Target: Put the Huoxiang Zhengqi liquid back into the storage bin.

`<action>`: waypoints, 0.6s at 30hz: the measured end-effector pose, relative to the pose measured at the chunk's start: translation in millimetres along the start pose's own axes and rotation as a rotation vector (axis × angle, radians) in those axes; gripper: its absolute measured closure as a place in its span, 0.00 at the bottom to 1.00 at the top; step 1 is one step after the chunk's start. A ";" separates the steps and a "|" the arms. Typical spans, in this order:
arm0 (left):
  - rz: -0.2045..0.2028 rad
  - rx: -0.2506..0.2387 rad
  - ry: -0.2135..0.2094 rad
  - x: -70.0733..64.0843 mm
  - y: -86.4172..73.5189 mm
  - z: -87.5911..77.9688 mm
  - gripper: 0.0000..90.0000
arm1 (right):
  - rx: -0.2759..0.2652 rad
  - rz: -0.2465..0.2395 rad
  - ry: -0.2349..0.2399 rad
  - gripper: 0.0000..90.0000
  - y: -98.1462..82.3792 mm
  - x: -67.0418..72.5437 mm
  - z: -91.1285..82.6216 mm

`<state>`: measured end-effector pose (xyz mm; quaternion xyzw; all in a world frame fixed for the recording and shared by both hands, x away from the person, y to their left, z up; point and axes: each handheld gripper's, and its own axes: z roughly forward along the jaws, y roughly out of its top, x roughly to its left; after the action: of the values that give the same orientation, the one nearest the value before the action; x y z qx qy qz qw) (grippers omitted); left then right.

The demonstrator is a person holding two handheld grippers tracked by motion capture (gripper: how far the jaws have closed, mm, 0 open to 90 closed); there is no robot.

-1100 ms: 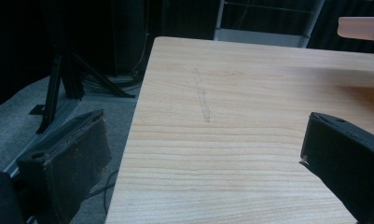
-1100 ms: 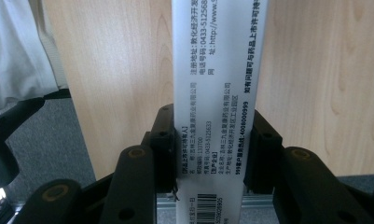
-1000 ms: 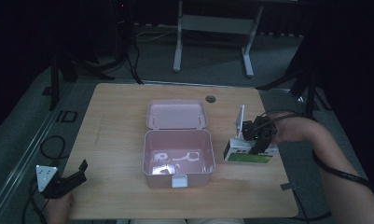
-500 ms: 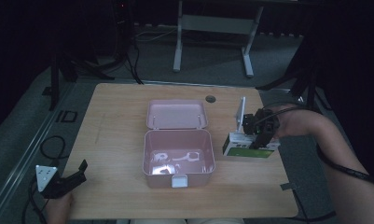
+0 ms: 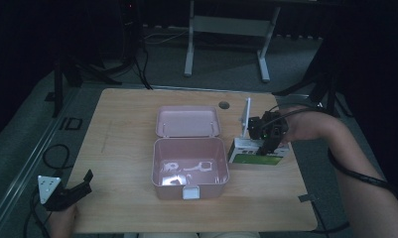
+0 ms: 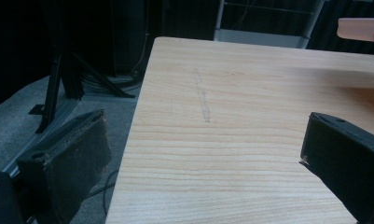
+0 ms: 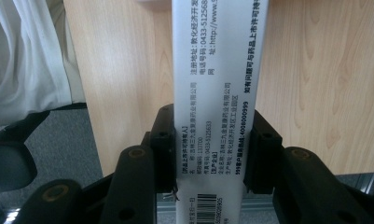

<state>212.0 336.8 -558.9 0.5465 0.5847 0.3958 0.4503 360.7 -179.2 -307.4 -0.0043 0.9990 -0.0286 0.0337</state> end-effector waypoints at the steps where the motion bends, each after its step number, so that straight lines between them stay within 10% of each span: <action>1: 0.000 0.000 0.000 0.1 0.0 0.0 0.02 | 0.001 -0.001 0.001 0.69 6.3 0.0 -1.2; 18: 0.002 -0.003 -0.002 0.1 -0.1 -0.1 0.02 | 0.002 -0.041 0.022 0.69 50.3 3.7 -3.5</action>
<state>211.9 336.9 -559.0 0.5470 0.5830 0.3965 0.4513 356.4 -128.8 -307.1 -0.0244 0.9990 -0.0305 0.0221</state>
